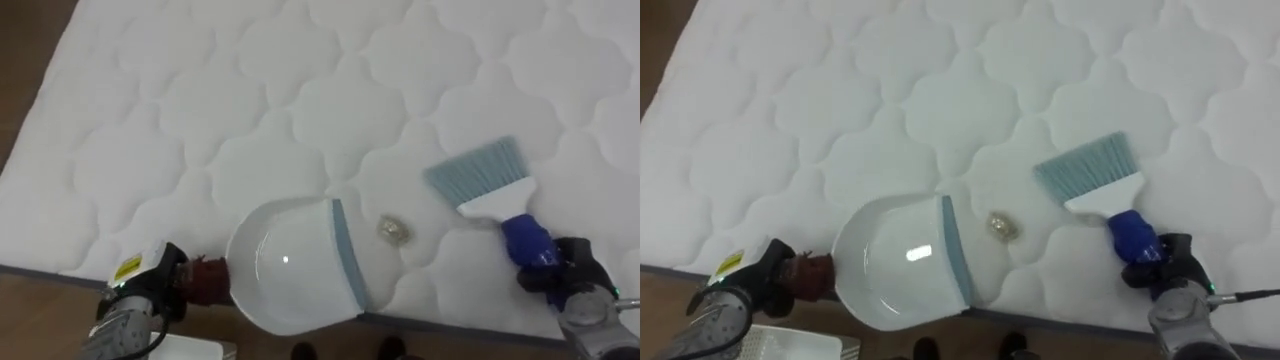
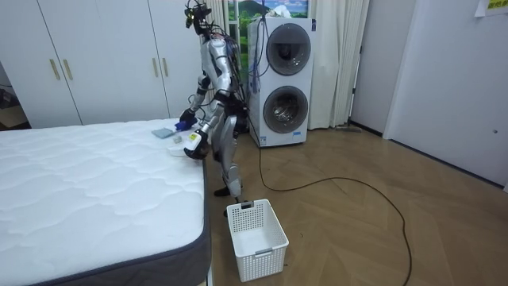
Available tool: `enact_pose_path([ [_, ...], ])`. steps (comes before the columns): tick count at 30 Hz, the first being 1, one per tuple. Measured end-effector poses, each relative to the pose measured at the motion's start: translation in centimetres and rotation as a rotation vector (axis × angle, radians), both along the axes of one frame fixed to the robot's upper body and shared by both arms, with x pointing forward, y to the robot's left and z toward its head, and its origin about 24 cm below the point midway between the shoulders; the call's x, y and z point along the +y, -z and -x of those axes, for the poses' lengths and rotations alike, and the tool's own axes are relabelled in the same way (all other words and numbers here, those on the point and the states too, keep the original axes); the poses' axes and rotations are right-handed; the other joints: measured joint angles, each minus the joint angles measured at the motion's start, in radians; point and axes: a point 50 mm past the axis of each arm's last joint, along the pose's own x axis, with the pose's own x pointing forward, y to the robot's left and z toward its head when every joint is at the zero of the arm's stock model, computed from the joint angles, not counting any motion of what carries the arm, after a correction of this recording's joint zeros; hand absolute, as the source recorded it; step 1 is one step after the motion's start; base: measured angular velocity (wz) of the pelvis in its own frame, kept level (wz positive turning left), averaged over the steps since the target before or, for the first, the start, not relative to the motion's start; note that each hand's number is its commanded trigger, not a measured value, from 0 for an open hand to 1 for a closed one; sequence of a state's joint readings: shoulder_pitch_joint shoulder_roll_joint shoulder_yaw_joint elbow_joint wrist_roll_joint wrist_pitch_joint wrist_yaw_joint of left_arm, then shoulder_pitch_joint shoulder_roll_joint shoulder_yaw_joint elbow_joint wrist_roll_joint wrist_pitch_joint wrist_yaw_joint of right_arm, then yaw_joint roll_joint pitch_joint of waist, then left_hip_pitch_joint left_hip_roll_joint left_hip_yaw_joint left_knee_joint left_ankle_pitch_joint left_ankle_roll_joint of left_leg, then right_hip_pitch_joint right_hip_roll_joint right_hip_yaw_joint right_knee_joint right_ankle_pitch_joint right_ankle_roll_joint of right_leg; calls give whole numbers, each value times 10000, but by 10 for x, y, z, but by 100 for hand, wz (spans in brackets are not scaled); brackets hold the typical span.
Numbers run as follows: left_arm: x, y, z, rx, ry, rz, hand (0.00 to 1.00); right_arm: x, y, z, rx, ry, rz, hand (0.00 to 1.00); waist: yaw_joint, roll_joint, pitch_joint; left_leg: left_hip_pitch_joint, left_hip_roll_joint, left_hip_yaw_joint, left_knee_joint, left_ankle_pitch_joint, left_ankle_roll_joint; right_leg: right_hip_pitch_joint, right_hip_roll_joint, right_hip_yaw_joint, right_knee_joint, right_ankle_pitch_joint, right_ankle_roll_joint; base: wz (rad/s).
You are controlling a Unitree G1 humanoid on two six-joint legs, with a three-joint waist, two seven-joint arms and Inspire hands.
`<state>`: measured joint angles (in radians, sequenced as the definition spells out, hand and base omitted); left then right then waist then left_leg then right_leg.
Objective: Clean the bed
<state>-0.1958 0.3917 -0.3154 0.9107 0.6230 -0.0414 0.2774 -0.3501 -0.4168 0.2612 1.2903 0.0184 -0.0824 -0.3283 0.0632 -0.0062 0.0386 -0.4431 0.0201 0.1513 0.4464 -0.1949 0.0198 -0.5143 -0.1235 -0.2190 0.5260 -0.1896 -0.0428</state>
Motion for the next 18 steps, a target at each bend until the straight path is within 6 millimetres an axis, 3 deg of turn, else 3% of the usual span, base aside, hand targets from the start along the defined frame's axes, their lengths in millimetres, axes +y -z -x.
enact_pose_path([
  [2, 4, -5, -4, -270, 98, -356, 100, -6, -3, -1, 409, -399, 489, 100, -10, -185, 19, -82, 33, 11, 109, -7, 7, -99, -28, 20, 121, -11, -19, -2],
  [5, 8, -14, -13, -719, 206, -884, 100, -19, -12, -3, 856, -921, 1278, 100, 7, -419, 132, -261, 226, 9, 464, -163, -15, -117, 60, -37, 109, 21, -68, -5],
  [8, 16, -18, -14, -860, 315, -1465, 100, -27, -20, -5, 1537, -1791, 2176, 100, 121, -754, 125, -295, 373, 117, 625, -303, -66, -118, 216, 8, 110, 74, -137, -20],
  [10, 26, -23, -14, -882, 233, -1790, 100, -29, -27, -12, 2082, -2864, 3093, 100, 147, -1101, 115, -275, 406, 140, 647, -334, -109, -137, 299, 51, 81, 110, -197, -19],
  [15, 31, -25, -13, -957, 179, -2073, 100, -31, -48, -31, 2379, -4445, 5014, 100, 161, -1354, 113, -260, 471, 137, 644, -331, -132, -65, 423, 61, -82, 204, -225, -3],
  [18, 35, -27, -13, -1101, 138, -2250, 100, -22, -59, -48, 2478, -5677, 6243, 100, 191, -1485, 144, -267, 579, 259, 665, -337, -143, -52, 450, -3, -173, 242, -260, -6],
])
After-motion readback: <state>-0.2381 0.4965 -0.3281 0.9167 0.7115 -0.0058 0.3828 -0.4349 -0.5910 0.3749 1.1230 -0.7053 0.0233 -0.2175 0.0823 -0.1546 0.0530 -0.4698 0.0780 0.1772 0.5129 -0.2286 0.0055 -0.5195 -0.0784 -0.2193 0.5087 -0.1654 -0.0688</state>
